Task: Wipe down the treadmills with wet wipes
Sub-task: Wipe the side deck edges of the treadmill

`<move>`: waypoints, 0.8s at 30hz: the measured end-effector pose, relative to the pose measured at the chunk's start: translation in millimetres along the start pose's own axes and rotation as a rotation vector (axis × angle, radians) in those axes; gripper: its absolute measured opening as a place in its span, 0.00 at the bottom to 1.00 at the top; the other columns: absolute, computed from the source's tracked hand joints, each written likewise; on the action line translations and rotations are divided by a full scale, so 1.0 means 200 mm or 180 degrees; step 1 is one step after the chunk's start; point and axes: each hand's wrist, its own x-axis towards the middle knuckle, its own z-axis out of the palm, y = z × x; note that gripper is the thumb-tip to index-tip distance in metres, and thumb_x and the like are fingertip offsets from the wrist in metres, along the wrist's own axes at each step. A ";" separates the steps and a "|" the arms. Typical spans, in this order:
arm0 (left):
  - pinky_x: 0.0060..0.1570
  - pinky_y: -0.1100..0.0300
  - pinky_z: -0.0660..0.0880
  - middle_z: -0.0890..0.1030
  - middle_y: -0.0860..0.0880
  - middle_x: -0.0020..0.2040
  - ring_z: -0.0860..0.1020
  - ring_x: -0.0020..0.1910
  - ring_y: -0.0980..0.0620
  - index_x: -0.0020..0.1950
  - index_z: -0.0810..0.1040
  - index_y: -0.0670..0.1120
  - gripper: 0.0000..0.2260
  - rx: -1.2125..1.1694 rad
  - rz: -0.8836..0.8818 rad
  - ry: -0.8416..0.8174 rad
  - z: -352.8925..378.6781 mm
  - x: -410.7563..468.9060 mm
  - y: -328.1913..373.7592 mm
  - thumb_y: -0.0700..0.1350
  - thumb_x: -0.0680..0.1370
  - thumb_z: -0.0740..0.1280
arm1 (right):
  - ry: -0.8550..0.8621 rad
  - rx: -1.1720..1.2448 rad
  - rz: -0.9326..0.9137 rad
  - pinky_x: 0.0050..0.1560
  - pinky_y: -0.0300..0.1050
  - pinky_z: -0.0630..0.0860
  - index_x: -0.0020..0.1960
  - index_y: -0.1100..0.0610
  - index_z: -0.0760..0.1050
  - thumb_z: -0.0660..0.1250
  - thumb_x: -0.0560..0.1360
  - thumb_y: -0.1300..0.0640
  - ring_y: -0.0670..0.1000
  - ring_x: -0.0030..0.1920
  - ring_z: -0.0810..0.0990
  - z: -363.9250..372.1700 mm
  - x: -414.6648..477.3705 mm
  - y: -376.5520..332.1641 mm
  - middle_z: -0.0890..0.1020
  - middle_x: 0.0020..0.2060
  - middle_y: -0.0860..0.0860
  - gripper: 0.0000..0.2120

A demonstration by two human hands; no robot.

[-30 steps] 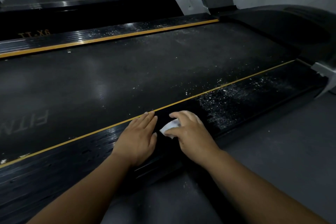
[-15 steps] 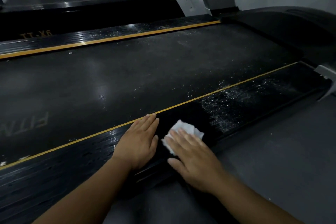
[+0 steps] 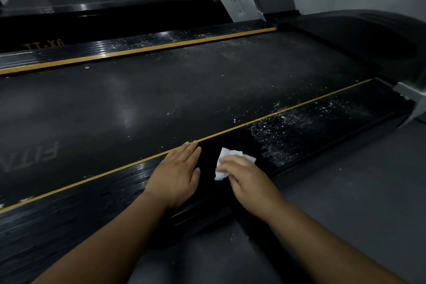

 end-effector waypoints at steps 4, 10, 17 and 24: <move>0.75 0.63 0.38 0.50 0.51 0.83 0.47 0.82 0.54 0.83 0.54 0.48 0.39 0.0054 -0.0060 -0.0020 0.00 0.02 0.02 0.61 0.75 0.35 | -0.0224 -0.0878 0.0263 0.78 0.49 0.49 0.76 0.53 0.67 0.56 0.77 0.61 0.54 0.79 0.57 -0.01 0.03 -0.07 0.65 0.77 0.53 0.27; 0.75 0.62 0.38 0.49 0.52 0.83 0.47 0.82 0.54 0.83 0.53 0.48 0.39 0.0052 -0.0058 -0.0003 0.02 0.05 0.04 0.61 0.75 0.34 | -0.0537 -0.1166 0.1028 0.78 0.53 0.40 0.82 0.50 0.50 0.37 0.76 0.29 0.55 0.81 0.39 0.13 0.16 -0.10 0.45 0.82 0.54 0.41; 0.75 0.62 0.35 0.45 0.51 0.83 0.44 0.82 0.53 0.83 0.50 0.47 0.39 0.0149 0.0044 -0.0054 0.02 0.08 0.05 0.62 0.75 0.33 | -0.0550 -0.1293 0.0392 0.79 0.48 0.46 0.82 0.53 0.55 0.30 0.75 0.26 0.48 0.81 0.47 -0.01 -0.04 0.10 0.54 0.81 0.49 0.46; 0.76 0.61 0.35 0.44 0.51 0.83 0.43 0.82 0.54 0.83 0.49 0.47 0.38 0.0177 0.0135 -0.0079 0.05 0.14 0.09 0.61 0.75 0.33 | -0.0695 -0.1206 0.0196 0.78 0.50 0.50 0.80 0.57 0.61 0.33 0.79 0.29 0.52 0.80 0.54 0.04 -0.02 0.03 0.59 0.80 0.52 0.44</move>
